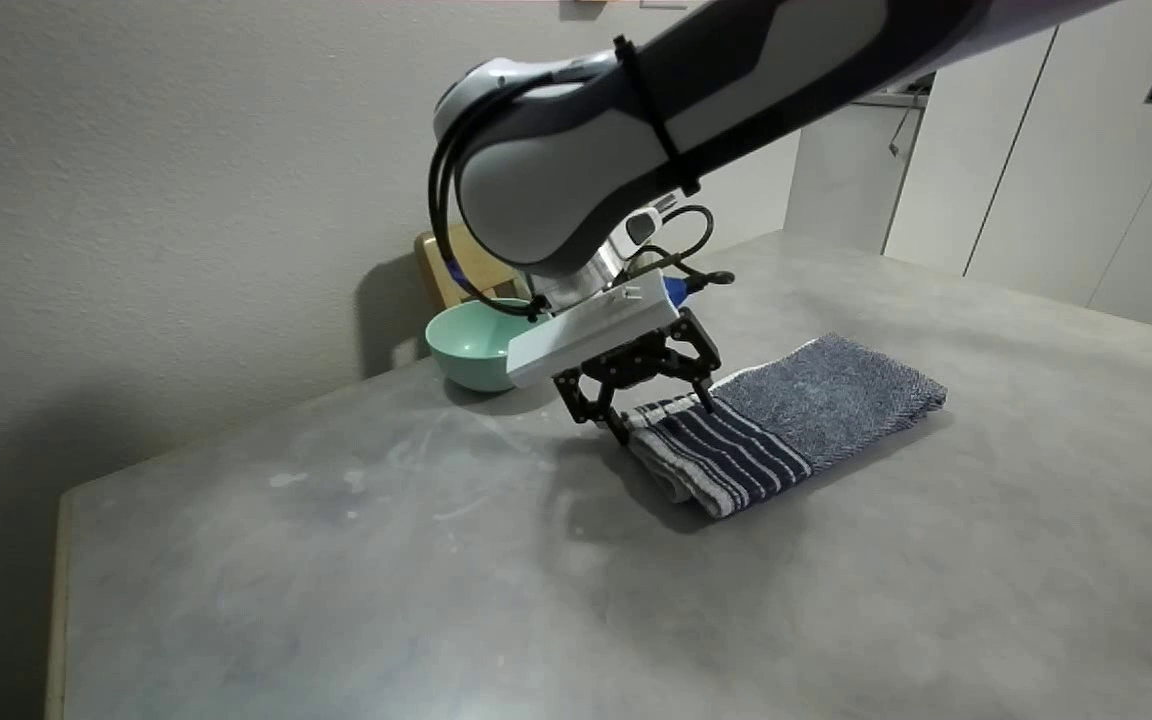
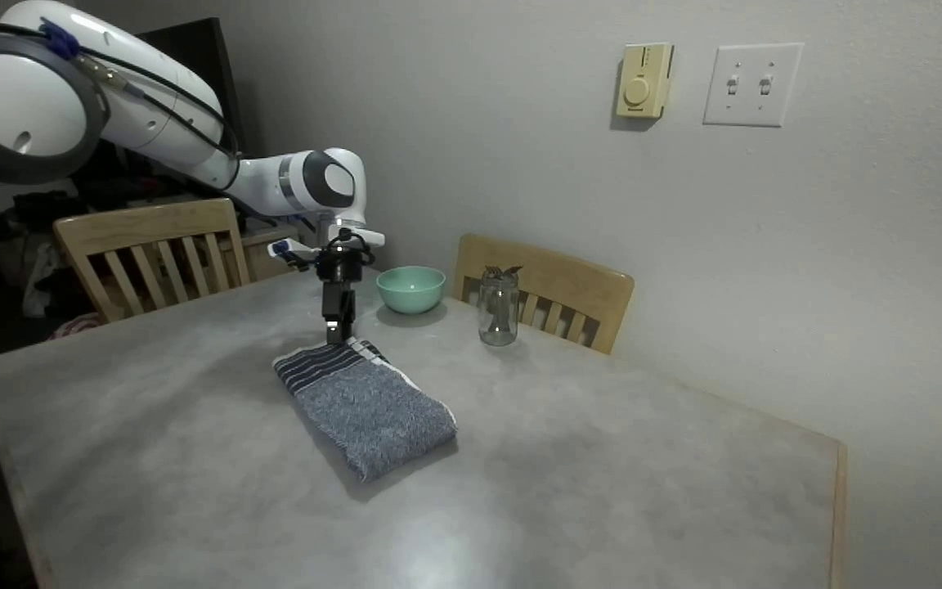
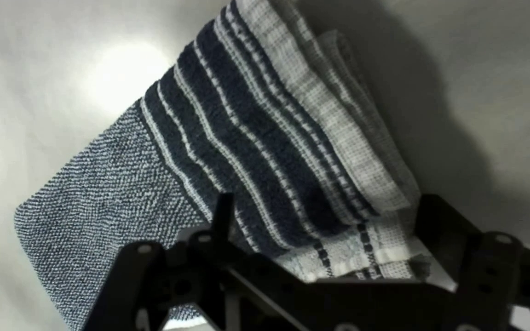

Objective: Unfold the grey towel on the table once.

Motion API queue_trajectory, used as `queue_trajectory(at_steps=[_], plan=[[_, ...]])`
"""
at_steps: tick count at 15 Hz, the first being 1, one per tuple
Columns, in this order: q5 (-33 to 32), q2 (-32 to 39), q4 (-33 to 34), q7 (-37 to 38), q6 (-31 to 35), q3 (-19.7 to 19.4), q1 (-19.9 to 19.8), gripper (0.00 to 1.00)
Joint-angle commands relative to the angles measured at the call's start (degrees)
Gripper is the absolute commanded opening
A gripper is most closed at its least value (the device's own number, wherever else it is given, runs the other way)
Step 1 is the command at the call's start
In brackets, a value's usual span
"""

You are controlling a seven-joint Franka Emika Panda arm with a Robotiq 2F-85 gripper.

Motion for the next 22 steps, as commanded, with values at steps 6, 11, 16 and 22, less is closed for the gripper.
queue_trajectory(at_steps=[6,11,16,22], plan=[[0.8,0.3,2.1,-1.1,-2.9,-0.1,-0.7,1.0],[3.3,0.2,2.6,-2.2,-7.9,1.2,-1.2,1.0],[4.6,0.5,3.5,-2.1,-12.4,1.3,-1.3,1.0],[4.1,0.8,3.8,-2.1,-14.1,0.8,-1.3,1.0]])
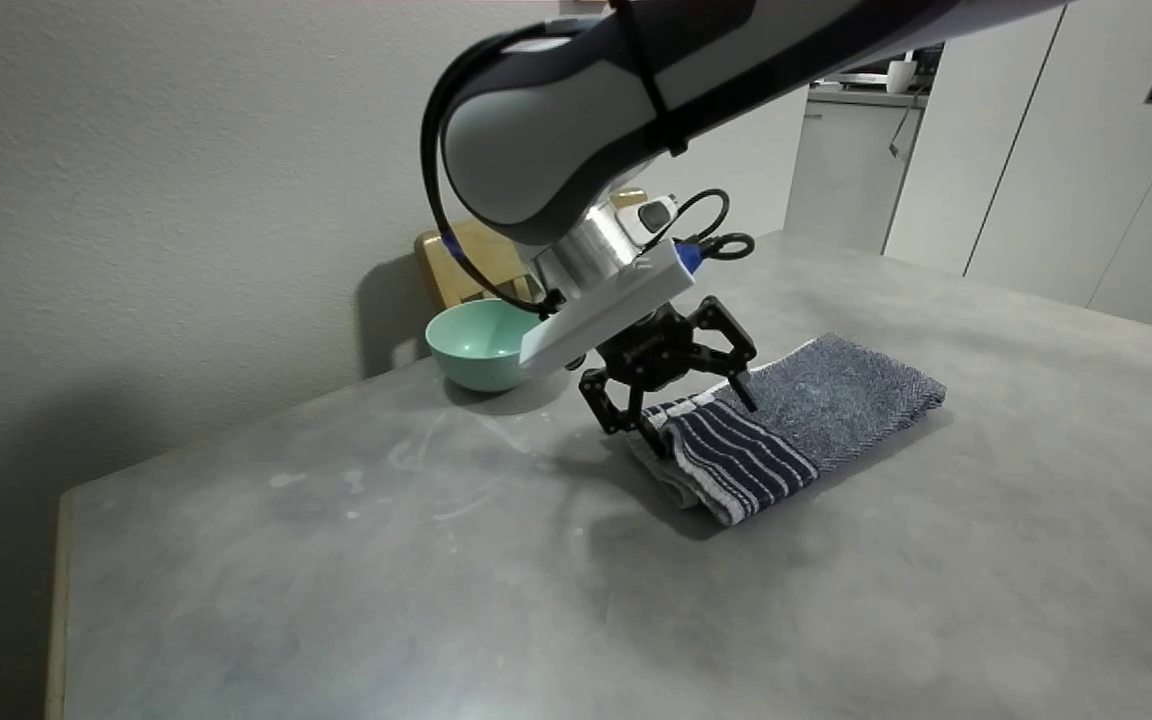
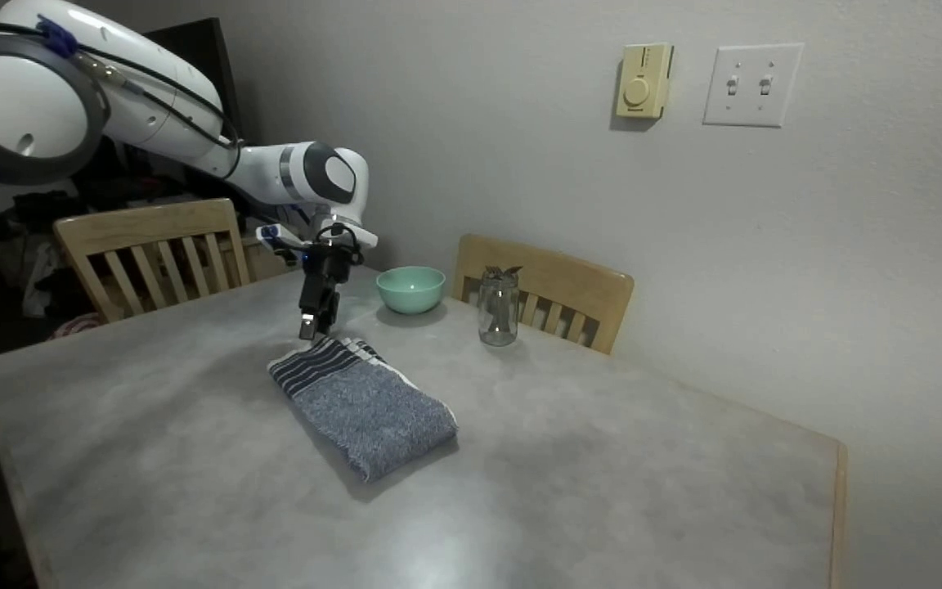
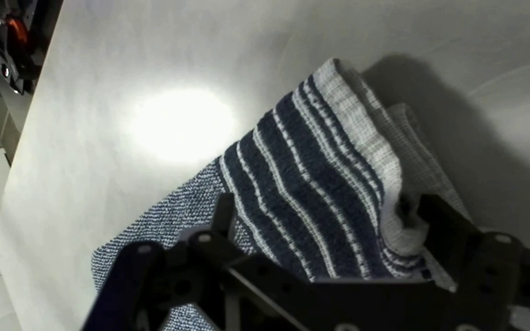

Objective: Unfold the grey towel on the table once.

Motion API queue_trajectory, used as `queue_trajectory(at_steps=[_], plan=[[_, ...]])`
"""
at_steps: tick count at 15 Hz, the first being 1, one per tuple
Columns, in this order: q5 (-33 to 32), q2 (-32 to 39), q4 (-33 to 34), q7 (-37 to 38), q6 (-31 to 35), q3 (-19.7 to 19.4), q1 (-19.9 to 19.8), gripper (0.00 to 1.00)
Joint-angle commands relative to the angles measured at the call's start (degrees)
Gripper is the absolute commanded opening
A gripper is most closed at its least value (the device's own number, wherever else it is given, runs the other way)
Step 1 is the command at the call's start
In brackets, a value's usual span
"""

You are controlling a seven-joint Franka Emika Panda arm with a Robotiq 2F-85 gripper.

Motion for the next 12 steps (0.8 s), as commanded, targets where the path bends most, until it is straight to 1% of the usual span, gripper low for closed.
queue_trajectory(at_steps=[1,4,5,6,12], plan=[[0.3,0.9,1.6,-1.4,-1.9,0.3,-0.8,1.0],[0.1,1.0,1.8,-1.5,-1.1,0.2,-0.7,1.0],[0.2,1.0,1.7,-1.4,-0.8,0.3,-0.7,0.9],[0.4,1.0,1.7,-1.3,-0.7,0.4,-0.8,0.74],[2.1,0.6,1.2,-3.8,2.3,2.0,-1.7,0.32]])
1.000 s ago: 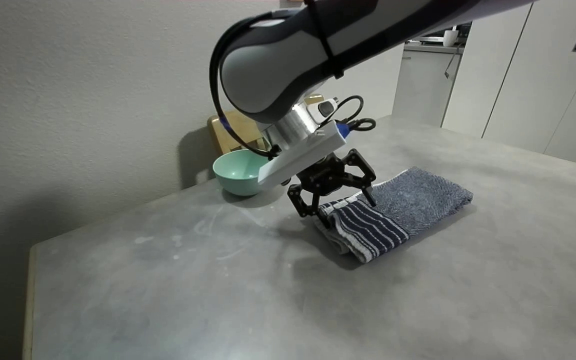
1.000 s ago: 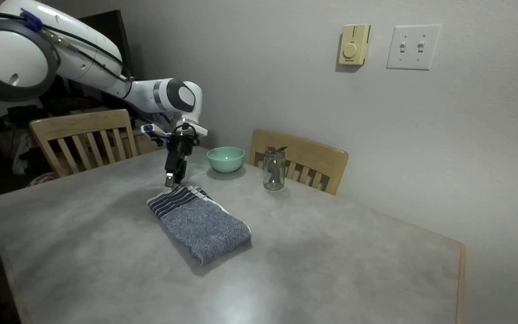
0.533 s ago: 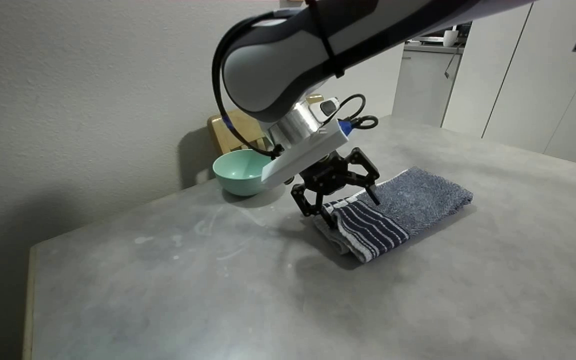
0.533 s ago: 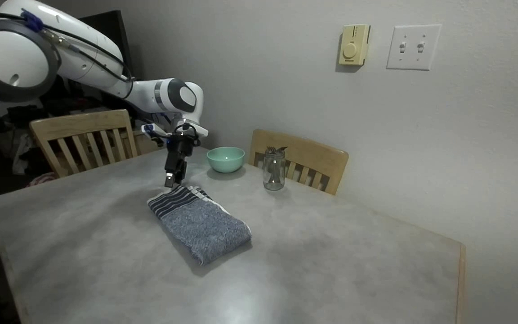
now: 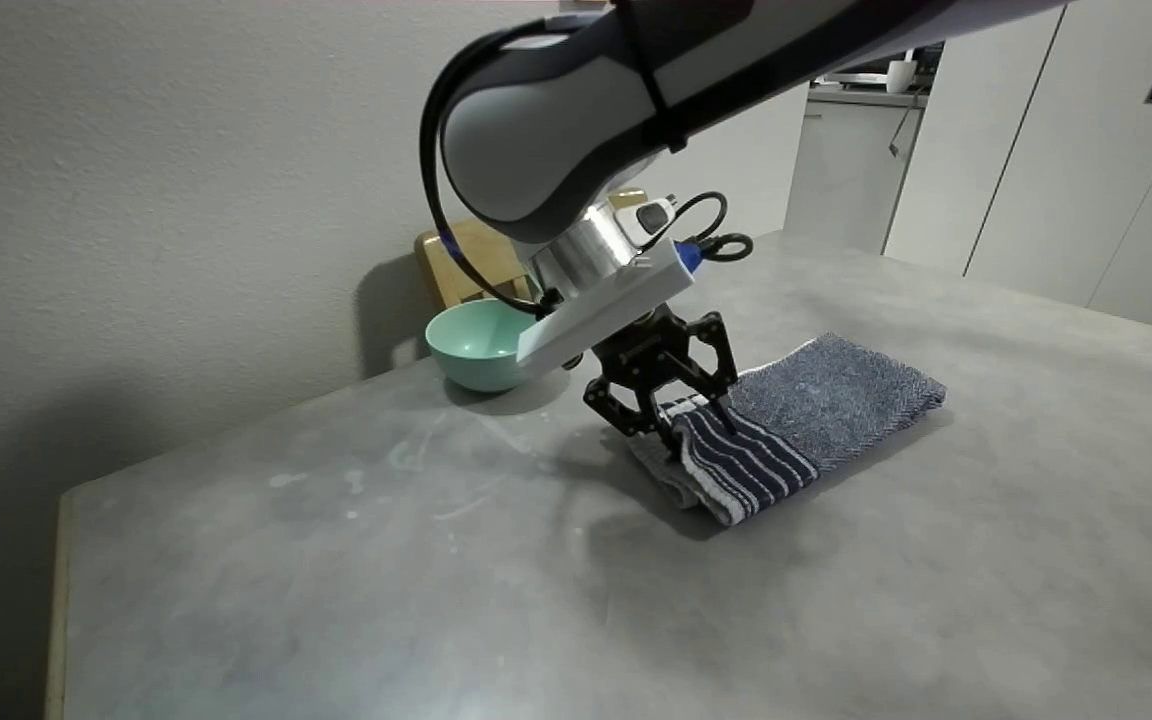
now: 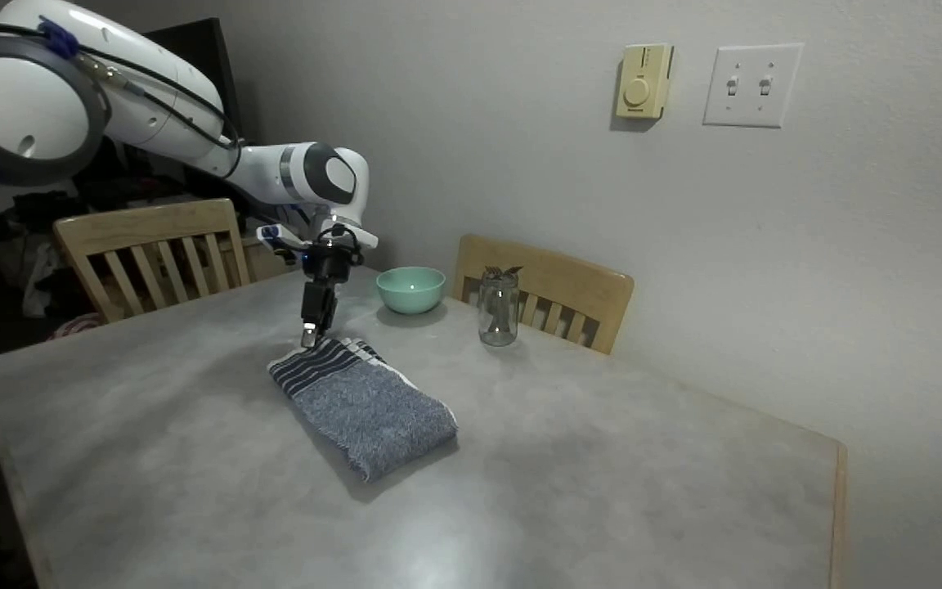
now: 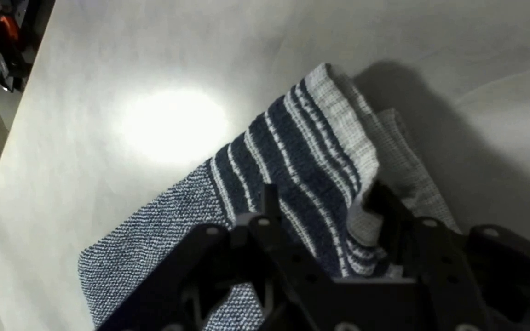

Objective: Unfold the grey towel on the table once.

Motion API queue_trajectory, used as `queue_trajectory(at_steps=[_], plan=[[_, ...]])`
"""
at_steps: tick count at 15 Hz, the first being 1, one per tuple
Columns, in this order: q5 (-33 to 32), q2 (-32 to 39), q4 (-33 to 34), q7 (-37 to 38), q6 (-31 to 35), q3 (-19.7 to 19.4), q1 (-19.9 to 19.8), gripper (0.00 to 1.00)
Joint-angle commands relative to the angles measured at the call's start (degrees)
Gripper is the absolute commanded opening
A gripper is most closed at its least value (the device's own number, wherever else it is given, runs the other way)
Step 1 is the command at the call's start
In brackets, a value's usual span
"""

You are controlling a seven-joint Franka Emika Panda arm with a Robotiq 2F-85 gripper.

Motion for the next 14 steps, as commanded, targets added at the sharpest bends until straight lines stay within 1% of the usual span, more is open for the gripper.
queue_trajectory(at_steps=[1,4,6,9,10,11,13,14], plan=[[2.4,0.4,1.0,-3.6,2.5,1.9,-1.9,0.24],[5.6,0.1,0.9,-8.3,6.6,4.1,-3.3,0.04],[6.8,0.0,1.1,-12.3,8.7,5.4,-3.8,0.0],[7.7,-0.2,1.5,-19.5,10.7,7.6,-4.8,0.0],[7.7,-0.2,1.7,-21.8,10.8,8.2,-5.1,0.07],[7.4,-0.2,1.9,-24.0,10.4,8.6,-5.2,0.27],[6.8,0.1,2.2,-26.5,9.2,8.5,-5.4,0.39],[6.6,0.2,2.2,-26.5,8.6,8.1,-5.3,0.47]])
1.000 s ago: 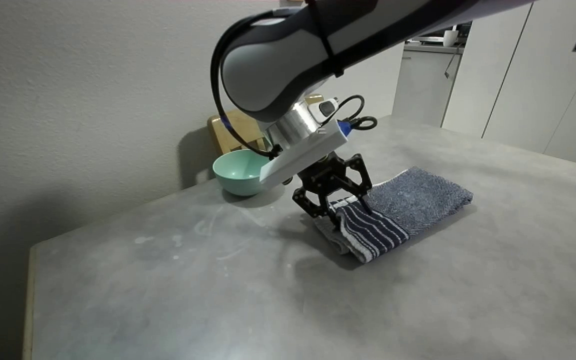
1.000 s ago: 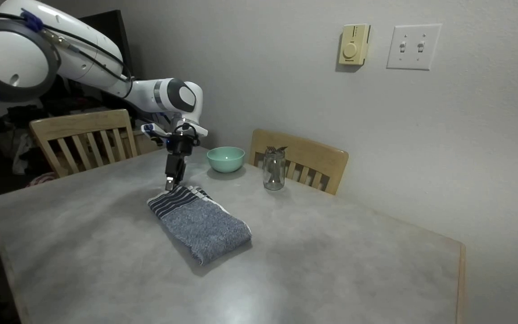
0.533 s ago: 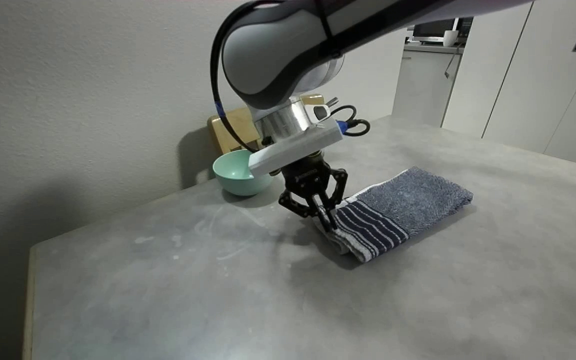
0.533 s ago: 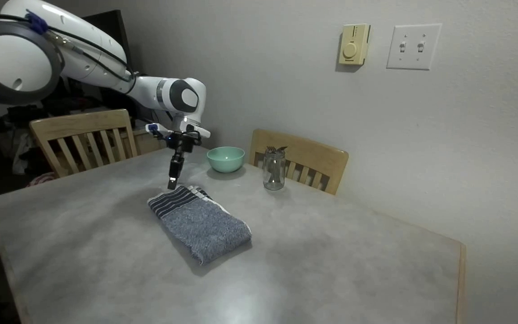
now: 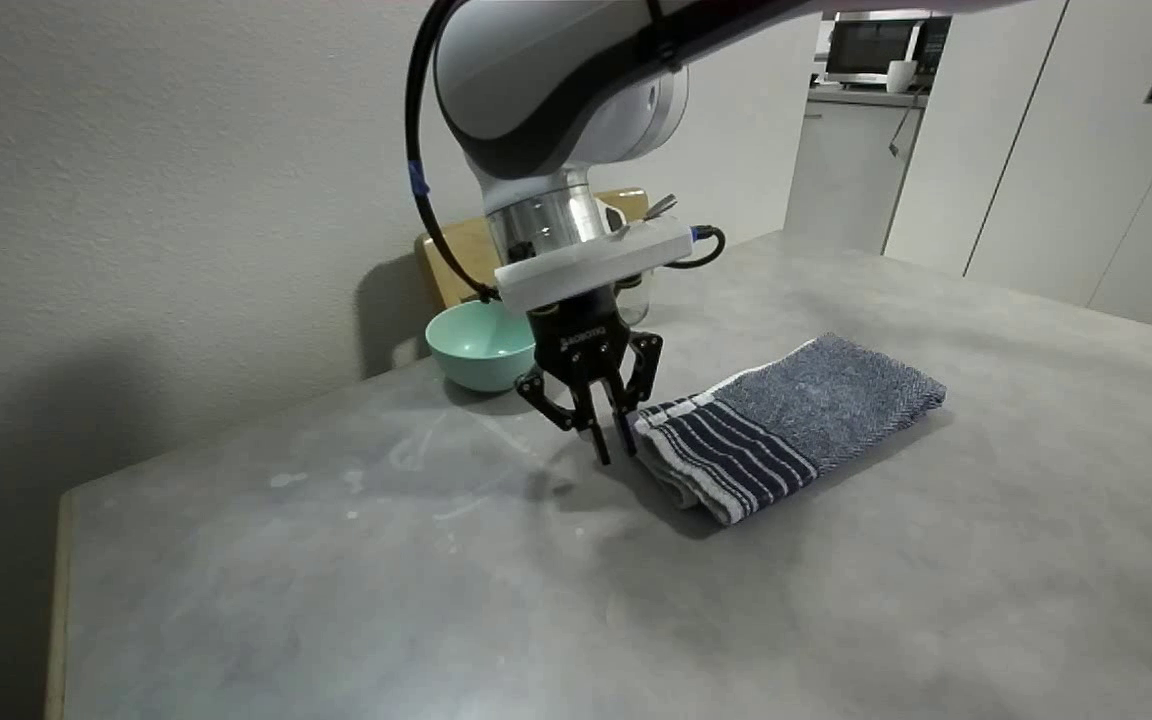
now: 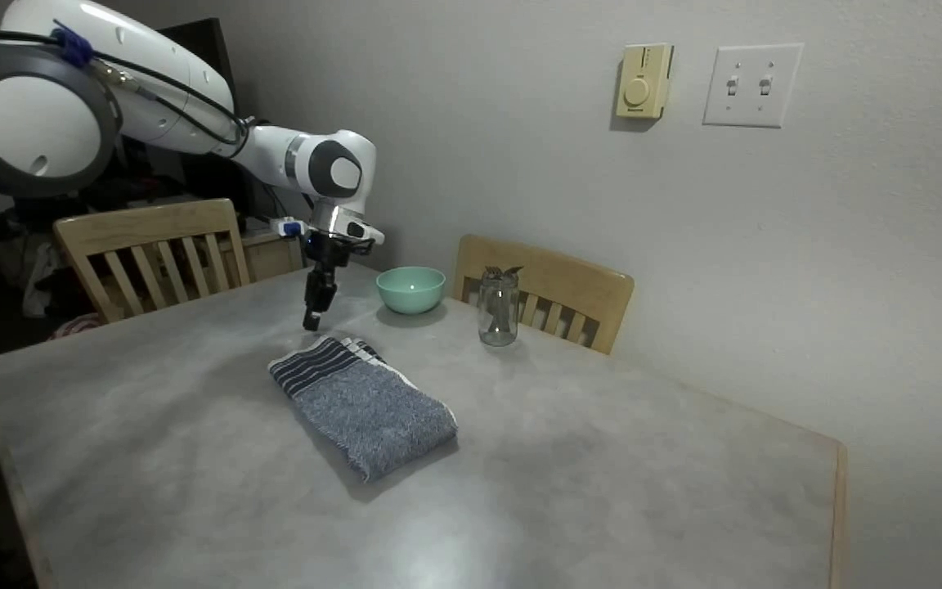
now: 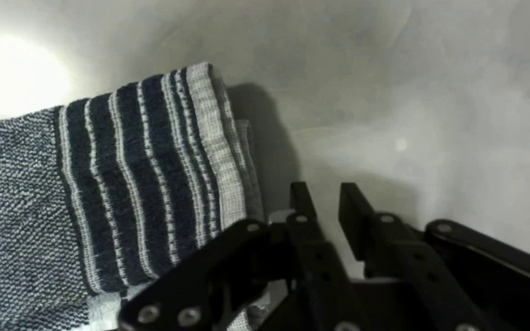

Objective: Unfold the grey towel on the table once.

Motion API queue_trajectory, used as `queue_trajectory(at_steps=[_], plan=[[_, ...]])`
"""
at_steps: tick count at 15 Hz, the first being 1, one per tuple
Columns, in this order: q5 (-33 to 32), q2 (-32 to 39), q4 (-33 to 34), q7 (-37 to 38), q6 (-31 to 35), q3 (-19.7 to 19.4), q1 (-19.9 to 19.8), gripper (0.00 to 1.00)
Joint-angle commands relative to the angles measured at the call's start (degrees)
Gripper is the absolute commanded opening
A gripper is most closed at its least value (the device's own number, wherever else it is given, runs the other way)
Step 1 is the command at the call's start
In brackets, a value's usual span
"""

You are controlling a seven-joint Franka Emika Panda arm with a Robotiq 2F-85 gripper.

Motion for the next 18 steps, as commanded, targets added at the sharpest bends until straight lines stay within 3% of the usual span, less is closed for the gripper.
queue_trajectory(at_steps=[1,7,9,14,18], plan=[[-0.3,0.3,0.2,-2.0,-2.1,-0.3,-0.9,0.54],[-2.6,0.8,-0.1,1.4,-2.7,-3.9,-0.4,0.97],[-3.0,1.1,0.2,2.2,-3.0,-4.5,-0.2,1.0],[-3.1,1.2,-0.1,4.6,-5.6,-5.2,0.0,1.0],[-3.1,0.9,-0.3,6.6,-7.0,-5.6,0.0,0.59]])
